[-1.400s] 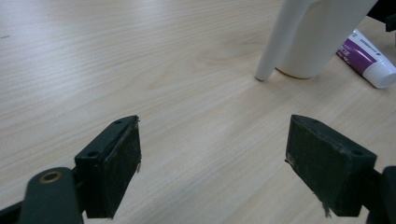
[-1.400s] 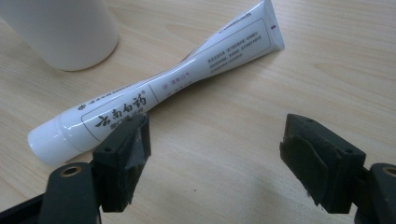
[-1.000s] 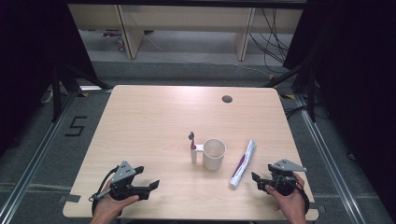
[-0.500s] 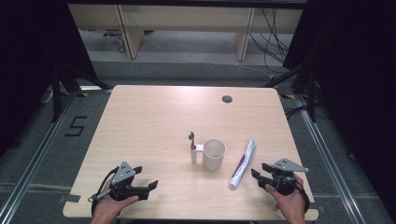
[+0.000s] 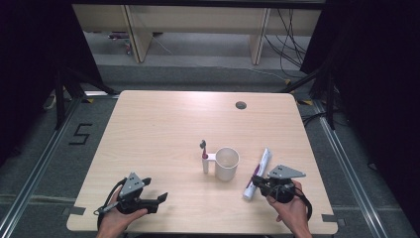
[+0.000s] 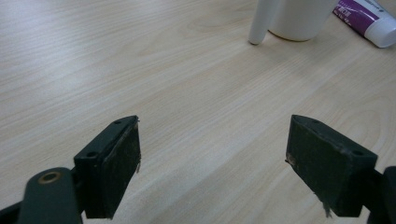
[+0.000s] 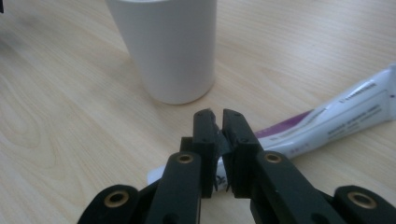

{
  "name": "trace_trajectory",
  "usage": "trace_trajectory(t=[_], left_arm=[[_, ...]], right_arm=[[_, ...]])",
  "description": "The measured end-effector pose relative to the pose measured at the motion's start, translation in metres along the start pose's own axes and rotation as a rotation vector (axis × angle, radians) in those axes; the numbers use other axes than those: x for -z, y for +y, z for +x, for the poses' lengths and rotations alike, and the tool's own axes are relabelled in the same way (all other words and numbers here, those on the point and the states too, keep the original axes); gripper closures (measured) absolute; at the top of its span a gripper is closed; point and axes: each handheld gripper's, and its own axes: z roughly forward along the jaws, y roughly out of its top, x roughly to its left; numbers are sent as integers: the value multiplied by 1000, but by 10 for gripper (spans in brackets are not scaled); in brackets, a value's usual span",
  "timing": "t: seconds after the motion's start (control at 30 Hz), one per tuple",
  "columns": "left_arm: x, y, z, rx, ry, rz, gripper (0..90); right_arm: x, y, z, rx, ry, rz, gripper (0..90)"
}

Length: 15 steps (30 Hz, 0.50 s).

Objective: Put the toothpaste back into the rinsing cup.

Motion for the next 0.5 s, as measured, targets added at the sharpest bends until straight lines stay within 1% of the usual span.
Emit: trace_trajectory(t=[0.03,0.07,0.13,0.17,0.2,0.23,0.27,0.3,0.33,0.37,0.4,0.43,0.47,0.5], left_arm=[[1,0,0,-9,3,9,175],[0,0,0,-7,1,4,175],[0,0,1,-5,-4,4,176],[0,0,1,-6,-4,4,176],[0,0,1,-5,-4,6,176],[-1,-1,0,-3,-4,5,176],[0,-1,1,-10,-3,10,176],[-1,0,0,0,-3,1,176],[0,0,0,-4,-4,3,176],[0,0,1,-7,-5,5,176],[0,0,0,-10,-1,10,176],[-1,-1,0,-8,-6,8,176],[-1,-1,0,-8,-5,9,176],[-1,0,0,-8,-5,10,176]], right_arm=[[-2,1,1,12,-4,2,846],[-4,2,3,13,-1,16,846],[-9,4,4,31,12,19,846],[-10,5,7,14,16,37,846],[-12,6,7,35,19,36,846],[-14,6,10,12,19,43,846],[-17,7,10,26,23,52,846],[-19,8,12,29,27,55,845],[-22,9,12,45,30,59,845],[-24,9,11,73,32,63,845],[-26,10,13,68,40,70,844],[-28,10,14,70,45,83,844],[-30,10,15,81,40,75,844],[-31,10,16,65,45,96,844]])
